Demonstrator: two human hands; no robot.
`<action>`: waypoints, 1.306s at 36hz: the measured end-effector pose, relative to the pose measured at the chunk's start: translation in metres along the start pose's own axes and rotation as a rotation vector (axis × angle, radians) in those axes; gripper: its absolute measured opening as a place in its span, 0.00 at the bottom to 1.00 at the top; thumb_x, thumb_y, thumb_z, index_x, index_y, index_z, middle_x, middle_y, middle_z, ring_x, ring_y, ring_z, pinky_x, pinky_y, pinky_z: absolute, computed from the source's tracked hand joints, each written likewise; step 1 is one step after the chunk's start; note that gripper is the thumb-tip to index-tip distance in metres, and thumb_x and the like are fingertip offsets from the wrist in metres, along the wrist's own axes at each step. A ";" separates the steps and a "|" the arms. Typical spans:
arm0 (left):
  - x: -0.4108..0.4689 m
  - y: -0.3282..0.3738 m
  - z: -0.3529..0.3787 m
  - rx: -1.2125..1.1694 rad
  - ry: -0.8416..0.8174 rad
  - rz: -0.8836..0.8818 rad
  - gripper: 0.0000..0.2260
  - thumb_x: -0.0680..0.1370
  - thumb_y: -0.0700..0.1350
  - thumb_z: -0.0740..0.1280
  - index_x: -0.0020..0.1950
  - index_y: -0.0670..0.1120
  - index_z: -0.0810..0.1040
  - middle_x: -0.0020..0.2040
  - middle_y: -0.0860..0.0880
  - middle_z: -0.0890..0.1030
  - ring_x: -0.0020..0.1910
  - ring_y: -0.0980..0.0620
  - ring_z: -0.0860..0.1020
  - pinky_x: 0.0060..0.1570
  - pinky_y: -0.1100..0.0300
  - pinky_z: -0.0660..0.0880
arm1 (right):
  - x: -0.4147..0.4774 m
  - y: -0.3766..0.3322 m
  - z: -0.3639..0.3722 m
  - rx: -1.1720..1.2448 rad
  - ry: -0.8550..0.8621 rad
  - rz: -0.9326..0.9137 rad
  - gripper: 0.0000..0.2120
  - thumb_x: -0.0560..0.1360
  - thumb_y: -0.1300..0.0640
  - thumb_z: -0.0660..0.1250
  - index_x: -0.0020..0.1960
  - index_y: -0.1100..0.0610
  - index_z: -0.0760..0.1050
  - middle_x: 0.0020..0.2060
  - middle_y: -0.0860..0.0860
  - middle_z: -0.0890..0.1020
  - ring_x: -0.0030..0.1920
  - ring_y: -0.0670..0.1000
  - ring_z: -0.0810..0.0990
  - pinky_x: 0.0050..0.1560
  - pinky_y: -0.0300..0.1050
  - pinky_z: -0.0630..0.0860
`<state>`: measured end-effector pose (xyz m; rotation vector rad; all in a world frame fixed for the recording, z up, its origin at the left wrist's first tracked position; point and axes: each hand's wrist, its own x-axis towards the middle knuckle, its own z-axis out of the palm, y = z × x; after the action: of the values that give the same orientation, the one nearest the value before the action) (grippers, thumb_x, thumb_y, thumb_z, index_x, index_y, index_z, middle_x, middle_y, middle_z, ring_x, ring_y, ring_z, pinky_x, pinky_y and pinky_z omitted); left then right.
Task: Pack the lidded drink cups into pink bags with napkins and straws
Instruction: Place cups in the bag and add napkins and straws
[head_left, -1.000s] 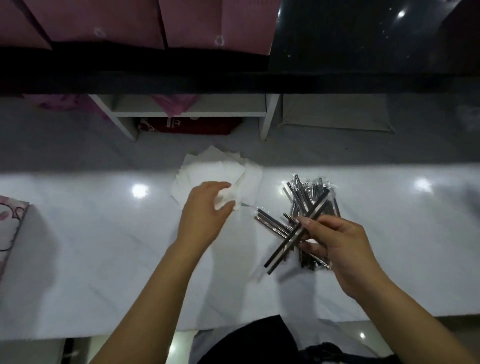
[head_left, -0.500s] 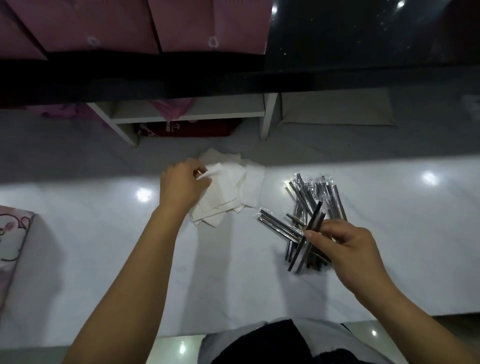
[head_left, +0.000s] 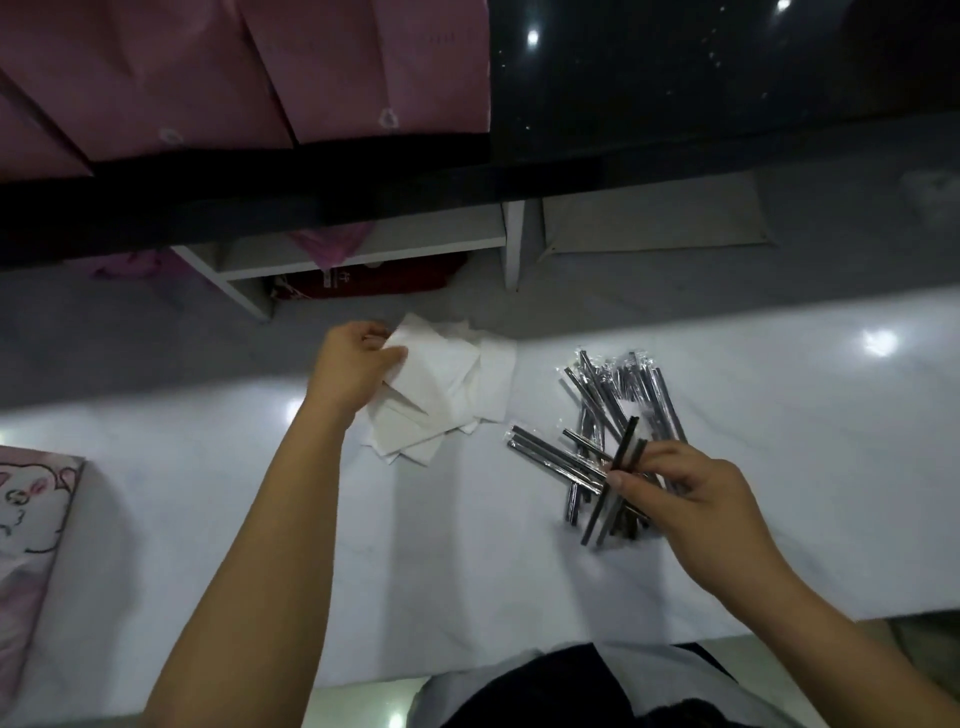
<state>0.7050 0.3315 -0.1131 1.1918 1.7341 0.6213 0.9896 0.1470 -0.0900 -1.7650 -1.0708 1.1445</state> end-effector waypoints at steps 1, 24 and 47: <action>0.005 -0.004 0.003 0.037 0.023 0.028 0.13 0.75 0.38 0.73 0.58 0.43 0.78 0.46 0.49 0.81 0.48 0.46 0.82 0.47 0.55 0.79 | -0.001 0.001 -0.002 -0.002 0.003 -0.005 0.09 0.70 0.64 0.76 0.38 0.50 0.86 0.44 0.45 0.85 0.47 0.47 0.84 0.51 0.54 0.80; -0.023 -0.033 0.076 0.554 0.229 0.353 0.08 0.75 0.48 0.70 0.52 0.47 0.79 0.56 0.49 0.79 0.57 0.46 0.73 0.55 0.54 0.70 | -0.012 0.010 -0.012 0.065 0.058 -0.022 0.06 0.71 0.66 0.75 0.38 0.57 0.86 0.41 0.47 0.84 0.44 0.47 0.84 0.47 0.38 0.77; -0.055 -0.025 0.053 0.309 0.199 0.257 0.08 0.82 0.41 0.61 0.60 0.47 0.76 0.52 0.52 0.80 0.46 0.53 0.76 0.40 0.68 0.68 | -0.009 0.004 -0.026 0.076 -0.066 -0.048 0.14 0.71 0.66 0.74 0.35 0.49 0.86 0.41 0.45 0.85 0.43 0.44 0.83 0.43 0.30 0.73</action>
<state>0.7471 0.2669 -0.1357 1.6339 1.9077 0.6566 1.0130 0.1339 -0.0825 -1.6446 -1.0884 1.2052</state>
